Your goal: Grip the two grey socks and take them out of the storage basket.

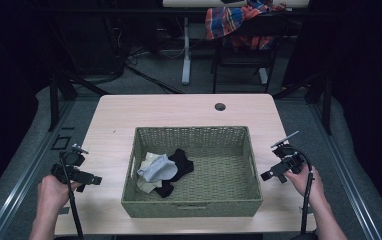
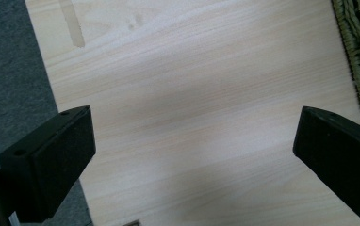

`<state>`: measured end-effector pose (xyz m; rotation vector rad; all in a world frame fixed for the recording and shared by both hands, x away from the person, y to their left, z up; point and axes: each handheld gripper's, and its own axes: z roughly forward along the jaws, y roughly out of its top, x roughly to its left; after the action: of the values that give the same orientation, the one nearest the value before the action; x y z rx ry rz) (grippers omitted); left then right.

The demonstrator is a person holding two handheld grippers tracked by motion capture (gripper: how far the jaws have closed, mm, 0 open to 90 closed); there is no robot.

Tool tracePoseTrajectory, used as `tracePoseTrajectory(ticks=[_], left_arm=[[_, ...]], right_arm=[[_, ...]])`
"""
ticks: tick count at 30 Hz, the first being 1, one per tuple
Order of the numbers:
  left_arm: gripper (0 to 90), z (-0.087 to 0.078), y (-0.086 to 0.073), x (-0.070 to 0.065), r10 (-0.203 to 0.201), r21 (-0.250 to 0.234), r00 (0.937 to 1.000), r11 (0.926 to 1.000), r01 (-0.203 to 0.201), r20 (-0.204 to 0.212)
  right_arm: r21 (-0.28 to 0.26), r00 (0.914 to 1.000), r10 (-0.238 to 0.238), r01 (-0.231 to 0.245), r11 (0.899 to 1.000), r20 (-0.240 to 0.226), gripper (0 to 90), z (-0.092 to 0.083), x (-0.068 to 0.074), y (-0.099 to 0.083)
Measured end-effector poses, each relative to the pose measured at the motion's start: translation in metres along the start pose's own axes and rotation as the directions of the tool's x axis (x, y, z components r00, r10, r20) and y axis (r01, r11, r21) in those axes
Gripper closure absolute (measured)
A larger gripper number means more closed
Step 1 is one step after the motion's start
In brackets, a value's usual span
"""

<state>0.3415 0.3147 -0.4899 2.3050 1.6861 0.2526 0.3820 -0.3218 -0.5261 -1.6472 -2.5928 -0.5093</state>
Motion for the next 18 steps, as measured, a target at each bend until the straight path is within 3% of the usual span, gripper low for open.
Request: tracePoseTrajectory(ticks=[2, 5, 8, 9, 12, 13, 16, 18], left_arm=[[0.2, -0.006, 0.002, -0.002, 0.002, -0.01, 1.0, 1.0, -0.002, 0.009], [0.2, -0.013, 0.004, -0.006, 0.012, -0.012, 0.9999, 0.9999, -0.012, -0.004], [0.2, -0.019, 0.006, -0.01, 0.023, -0.011, 0.9997, 0.9997, -0.023, -0.001], [0.2, -0.021, 0.007, -0.011, 0.024, -0.015, 0.9997, 0.9996, -0.024, -0.004], [0.2, -0.029, 0.008, -0.017, 0.038, -0.016, 0.9992, 0.9991, -0.038, -0.012], [0.2, -0.033, 0.009, -0.019, 0.042, -0.025, 0.9991, 0.9988, -0.042, -0.004], [0.2, -0.042, 0.013, -0.026, 0.067, -0.038, 0.9976, 0.997, -0.068, -0.015], [0.2, -0.048, 0.017, -0.032, 0.081, -0.045, 0.9966, 0.9956, -0.082, -0.016]], right_arm=[[0.017, 0.9999, -0.008, 0.009, 1.0, -0.013, 0.5, -0.001, -0.002, 0.001], [0.002, 1.0, -0.001, 0.001, 1.0, -0.01, 0.4, 0.002, -0.001, 0.001], [0.031, 0.9997, -0.023, 0.024, 0.999, -0.008, 0.4, -0.002, -0.002, 0.002], [0.02, 0.9996, -0.013, 0.013, 1.0, -0.024, 0.5, -0.002, -0.003, 0.001], [0.026, 0.9999, -0.014, 0.014, 1.0, -0.005, 0.4, -0.002, -0.004, 0.0], [-0.006, 0.9999, 0.012, -0.013, 1.0, -0.008, 0.5, 0.0, -0.002, -0.001], [0.024, 0.9999, -0.009, 0.009, 1.0, -0.009, 0.5, -0.003, -0.004, 0.0], [-0.009, 0.9998, 0.018, -0.018, 1.0, -0.011, 0.5, -0.001, -0.002, -0.002]])
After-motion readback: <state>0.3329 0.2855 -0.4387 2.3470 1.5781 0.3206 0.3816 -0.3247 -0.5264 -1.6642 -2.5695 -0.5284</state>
